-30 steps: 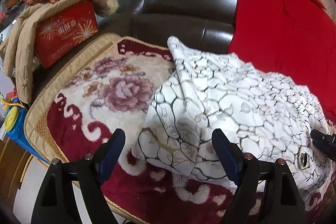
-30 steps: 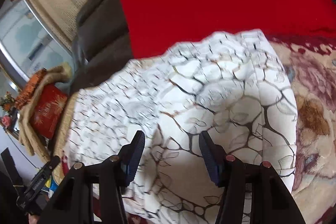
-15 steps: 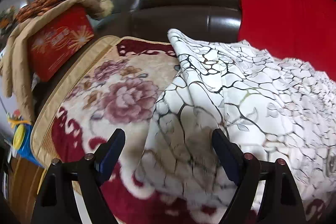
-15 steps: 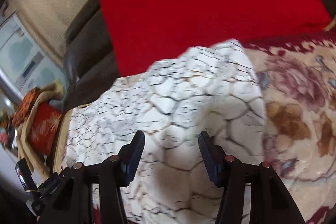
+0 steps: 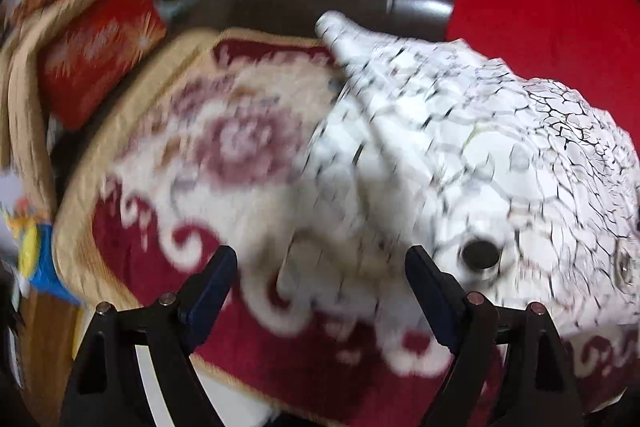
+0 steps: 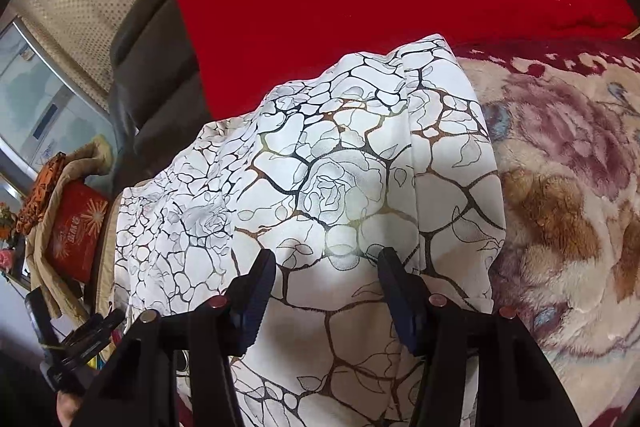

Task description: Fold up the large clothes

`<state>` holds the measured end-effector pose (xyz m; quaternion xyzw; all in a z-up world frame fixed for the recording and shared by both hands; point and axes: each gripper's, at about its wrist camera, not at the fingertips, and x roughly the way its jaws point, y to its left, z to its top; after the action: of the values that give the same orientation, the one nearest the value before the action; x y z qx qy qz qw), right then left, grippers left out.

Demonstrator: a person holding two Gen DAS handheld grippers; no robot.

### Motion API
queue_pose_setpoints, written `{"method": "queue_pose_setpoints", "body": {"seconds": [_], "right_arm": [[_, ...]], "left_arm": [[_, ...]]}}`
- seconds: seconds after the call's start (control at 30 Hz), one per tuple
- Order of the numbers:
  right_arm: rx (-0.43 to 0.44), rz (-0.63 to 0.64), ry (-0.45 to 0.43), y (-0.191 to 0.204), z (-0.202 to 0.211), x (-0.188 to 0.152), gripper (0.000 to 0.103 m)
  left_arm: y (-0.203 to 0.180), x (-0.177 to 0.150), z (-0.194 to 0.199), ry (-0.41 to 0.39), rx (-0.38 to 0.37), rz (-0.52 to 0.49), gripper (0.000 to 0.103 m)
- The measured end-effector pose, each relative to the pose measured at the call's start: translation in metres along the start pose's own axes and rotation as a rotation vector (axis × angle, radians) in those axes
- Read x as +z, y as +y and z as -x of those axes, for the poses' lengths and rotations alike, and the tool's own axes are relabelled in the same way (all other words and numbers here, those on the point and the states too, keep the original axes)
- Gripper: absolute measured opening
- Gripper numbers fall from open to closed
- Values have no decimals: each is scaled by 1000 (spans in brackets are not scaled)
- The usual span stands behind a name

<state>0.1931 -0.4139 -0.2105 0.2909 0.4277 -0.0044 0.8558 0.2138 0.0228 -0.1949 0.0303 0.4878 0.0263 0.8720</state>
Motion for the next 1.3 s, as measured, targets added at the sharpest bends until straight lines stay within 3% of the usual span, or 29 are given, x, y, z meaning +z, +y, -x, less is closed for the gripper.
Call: {"method": "queue_pose_setpoints", "body": {"seconds": [0.17, 0.4, 0.47, 0.57, 0.77, 0.87, 0.93, 1.17, 1.2, 1.23, 1.3], "right_arm": [[-15, 24, -12, 2, 4, -5, 58], [-26, 53, -24, 4, 6, -7, 58], [-25, 54, -21, 3, 6, -7, 58], [-17, 51, -12, 2, 4, -6, 60], [-8, 45, 3, 3, 0, -3, 65], [-14, 58, 2, 5, 0, -4, 65], [-12, 66, 0, 6, 1, -4, 65], [-10, 71, -4, 5, 1, -5, 65], [-14, 75, -5, 6, 1, -6, 65], [-19, 79, -4, 7, 0, -6, 65], [-21, 80, -4, 7, -1, -5, 65]], "left_arm": [[17, -22, -10, 89, -134, 174, 86], [30, -17, -51, 139, -296, 415, 88], [36, -13, -55, 113, -321, 501, 92], [39, -12, -51, 86, -358, 549, 92], [41, -43, -38, 70, -441, 684, 92], [32, -36, -45, 79, -410, 681, 93], [24, -27, -52, 68, -400, 667, 100], [31, 0, -57, -11, -473, 722, 100], [27, 4, -57, -19, -468, 692, 94], [23, 7, -59, -19, -445, 661, 78], [16, 8, -62, -18, -428, 615, 68]]}}
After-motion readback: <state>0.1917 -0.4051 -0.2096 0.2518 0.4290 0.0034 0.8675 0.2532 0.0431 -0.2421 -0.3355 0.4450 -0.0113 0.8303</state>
